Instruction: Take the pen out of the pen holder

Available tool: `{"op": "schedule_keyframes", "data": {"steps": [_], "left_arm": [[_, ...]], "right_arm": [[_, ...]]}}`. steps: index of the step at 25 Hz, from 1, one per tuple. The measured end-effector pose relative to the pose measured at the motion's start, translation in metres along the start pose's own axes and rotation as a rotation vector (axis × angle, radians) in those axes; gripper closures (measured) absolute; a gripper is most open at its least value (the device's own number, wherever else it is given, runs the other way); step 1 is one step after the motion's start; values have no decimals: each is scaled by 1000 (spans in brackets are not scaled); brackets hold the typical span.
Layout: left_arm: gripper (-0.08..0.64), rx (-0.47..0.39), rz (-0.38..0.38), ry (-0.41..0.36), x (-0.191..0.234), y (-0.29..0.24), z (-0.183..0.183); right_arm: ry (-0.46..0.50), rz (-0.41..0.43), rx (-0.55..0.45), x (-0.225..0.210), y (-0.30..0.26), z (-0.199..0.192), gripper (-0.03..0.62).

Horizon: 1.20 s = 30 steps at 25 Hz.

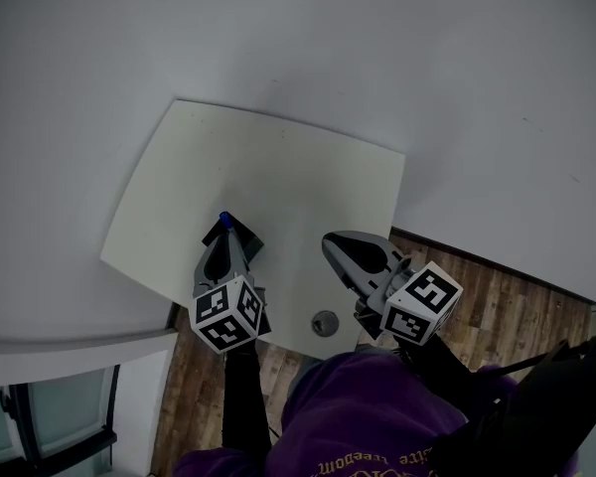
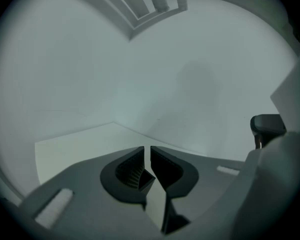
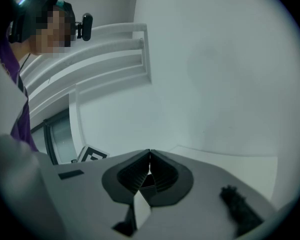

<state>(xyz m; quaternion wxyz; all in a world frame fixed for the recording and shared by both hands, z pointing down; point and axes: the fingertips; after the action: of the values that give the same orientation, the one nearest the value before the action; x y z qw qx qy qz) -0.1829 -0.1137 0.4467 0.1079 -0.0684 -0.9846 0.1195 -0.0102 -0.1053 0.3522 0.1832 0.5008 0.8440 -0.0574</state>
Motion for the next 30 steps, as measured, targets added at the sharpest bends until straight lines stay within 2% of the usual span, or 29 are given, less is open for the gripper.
{"op": "schedule_keyframes", "data": {"steps": [4, 10, 16, 30], "left_arm": [[465, 22, -9, 10, 4, -14, -6], [454, 48, 5, 10, 10, -33, -11], [453, 92, 12, -25, 14, -50, -18], [428, 226, 54, -45, 31, -74, -37]], "right_arm": [[1, -10, 0, -6, -3, 0, 581], [0, -22, 2, -13, -8, 1, 581], [0, -34, 5, -21, -12, 1, 581], [-7, -61, 8, -33, -21, 0, 581]]}}
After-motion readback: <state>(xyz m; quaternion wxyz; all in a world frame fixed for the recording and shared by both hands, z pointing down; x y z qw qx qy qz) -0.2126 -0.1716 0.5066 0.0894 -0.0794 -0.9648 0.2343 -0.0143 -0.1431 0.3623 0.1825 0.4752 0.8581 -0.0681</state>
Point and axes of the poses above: the fingertips, and each gripper's own axes: y backward along the fingers, x to its left, z out of its top, and after that the axes turned 10 degrees about -x, right-handed
